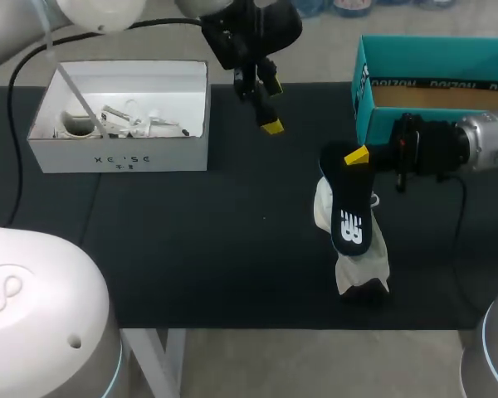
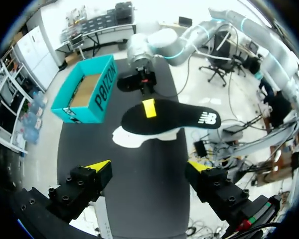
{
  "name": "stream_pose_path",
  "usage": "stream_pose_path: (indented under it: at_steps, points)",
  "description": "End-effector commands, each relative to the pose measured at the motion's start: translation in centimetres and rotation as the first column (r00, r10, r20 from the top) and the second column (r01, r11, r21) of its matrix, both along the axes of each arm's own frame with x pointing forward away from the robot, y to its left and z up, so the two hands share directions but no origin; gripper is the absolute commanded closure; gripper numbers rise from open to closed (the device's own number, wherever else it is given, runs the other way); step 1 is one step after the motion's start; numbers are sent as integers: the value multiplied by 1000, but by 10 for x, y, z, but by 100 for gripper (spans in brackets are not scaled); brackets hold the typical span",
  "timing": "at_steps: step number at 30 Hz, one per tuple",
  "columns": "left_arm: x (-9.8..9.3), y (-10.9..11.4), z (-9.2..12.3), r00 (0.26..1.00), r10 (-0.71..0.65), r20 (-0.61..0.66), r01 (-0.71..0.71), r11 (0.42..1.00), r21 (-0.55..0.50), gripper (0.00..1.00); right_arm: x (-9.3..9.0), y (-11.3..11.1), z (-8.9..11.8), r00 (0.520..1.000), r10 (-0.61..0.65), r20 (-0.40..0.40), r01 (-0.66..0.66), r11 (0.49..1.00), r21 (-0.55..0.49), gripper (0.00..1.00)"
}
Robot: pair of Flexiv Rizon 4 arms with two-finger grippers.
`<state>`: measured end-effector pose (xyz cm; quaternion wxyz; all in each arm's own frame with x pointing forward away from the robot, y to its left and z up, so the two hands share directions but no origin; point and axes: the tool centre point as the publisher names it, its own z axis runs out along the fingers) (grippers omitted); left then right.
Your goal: Take the shoe out of the shoebox, open the shoe tongue, remove and reinsert the insole, then place the shoe into the shoebox
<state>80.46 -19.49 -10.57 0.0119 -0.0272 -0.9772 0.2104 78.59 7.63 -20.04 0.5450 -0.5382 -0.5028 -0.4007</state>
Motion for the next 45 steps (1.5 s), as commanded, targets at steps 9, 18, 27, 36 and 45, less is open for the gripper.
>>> stream_pose_path:
  at_steps: [9,18,27,36,45]
  points:
    - [11,-7,18,928,-350,124,349,937,33,0,-1,1,0,1000,-2,0,2,1000,-2,100]
    - [4,-17,22,668,-704,241,710,700,76,0,-1,1,0,1000,-2,0,2,1000,-2,100]
    - [-15,-38,17,521,-823,227,824,554,119,0,-1,1,0,1000,-2,0,2,1000,-2,100]
    - [-23,-44,12,389,-905,174,891,418,179,0,-1,1,0,1000,-2,0,2,1000,-2,100]
    - [-20,-45,17,369,-915,162,862,402,309,0,-1,1,0,1000,-2,0,2,1000,-2,100]
